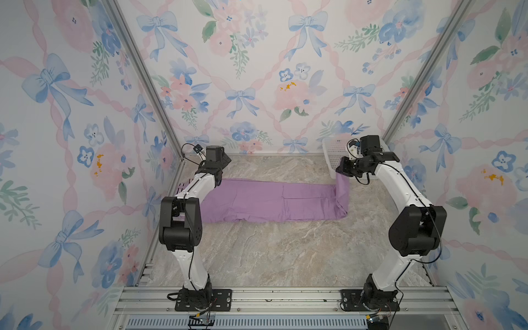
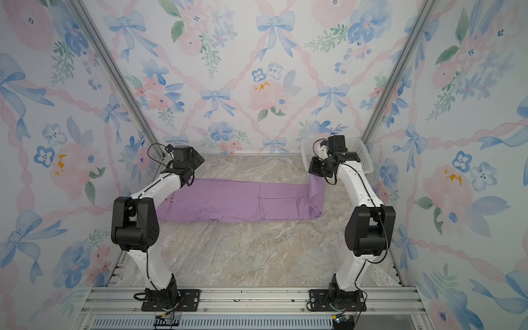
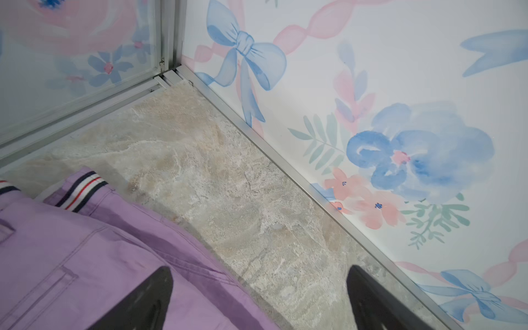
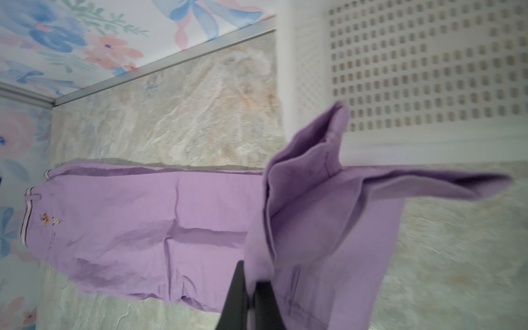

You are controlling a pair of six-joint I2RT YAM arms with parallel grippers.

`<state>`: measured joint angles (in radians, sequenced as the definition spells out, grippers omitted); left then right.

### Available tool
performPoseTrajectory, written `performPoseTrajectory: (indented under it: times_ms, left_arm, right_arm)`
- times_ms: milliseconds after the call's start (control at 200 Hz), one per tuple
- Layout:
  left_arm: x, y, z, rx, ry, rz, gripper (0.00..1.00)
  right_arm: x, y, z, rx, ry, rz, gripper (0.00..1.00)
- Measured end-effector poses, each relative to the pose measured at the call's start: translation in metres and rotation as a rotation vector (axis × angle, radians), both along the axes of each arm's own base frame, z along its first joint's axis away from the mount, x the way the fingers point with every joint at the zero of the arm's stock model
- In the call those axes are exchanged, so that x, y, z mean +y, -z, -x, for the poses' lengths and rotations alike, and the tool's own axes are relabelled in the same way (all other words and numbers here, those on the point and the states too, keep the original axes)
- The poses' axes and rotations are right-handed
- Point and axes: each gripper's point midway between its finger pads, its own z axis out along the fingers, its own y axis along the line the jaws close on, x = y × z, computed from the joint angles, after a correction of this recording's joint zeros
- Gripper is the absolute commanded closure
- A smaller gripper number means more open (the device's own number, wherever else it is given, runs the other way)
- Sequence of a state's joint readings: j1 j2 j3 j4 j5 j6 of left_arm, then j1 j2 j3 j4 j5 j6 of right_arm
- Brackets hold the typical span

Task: Roll up the long pants
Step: Fold the long pant at the center of the board.

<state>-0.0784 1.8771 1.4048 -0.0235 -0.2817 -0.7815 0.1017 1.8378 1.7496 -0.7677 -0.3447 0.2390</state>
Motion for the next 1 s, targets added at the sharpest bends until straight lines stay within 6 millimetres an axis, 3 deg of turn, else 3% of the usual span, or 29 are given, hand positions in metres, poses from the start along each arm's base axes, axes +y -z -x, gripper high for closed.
performPoseTrajectory:
  times_ms: [110,180,300,400,465,555,725,1000]
  left_arm:
    - [-0.027,0.012,-0.005,0.021,0.07,0.027,0.02]
    - [-0.053,0.022,-0.013,0.032,0.123,0.044,0.02]
    - [-0.12,0.034,-0.025,0.041,0.242,0.086,0.02]
    - [-0.173,0.036,-0.029,0.036,0.327,0.139,0.02]
    - [-0.198,0.034,-0.031,0.029,0.368,0.178,0.02]
    - [-0.216,0.029,-0.033,0.018,0.394,0.221,0.02]
    - [-0.223,0.03,-0.034,0.019,0.398,0.266,0.02]
    - [-0.244,0.061,-0.021,0.094,0.442,0.343,0.02]
  right_arm:
    - [0.076,-0.012,-0.005,-0.03,-0.149,-0.041,1.0]
    - [0.122,-0.007,-0.006,-0.027,-0.235,-0.069,1.0]
    - [0.185,0.026,0.005,0.038,-0.349,-0.096,1.0]
    - [0.216,0.056,0.016,0.105,-0.4,-0.101,1.0]
    - [0.225,0.07,0.021,0.134,-0.415,-0.098,1.0]
    - [0.23,0.077,0.024,0.154,-0.42,-0.097,1.0]
    - [0.231,0.072,0.021,0.142,-0.416,-0.103,1.0]
    - [0.23,0.071,0.021,0.139,-0.414,-0.1,1.0]
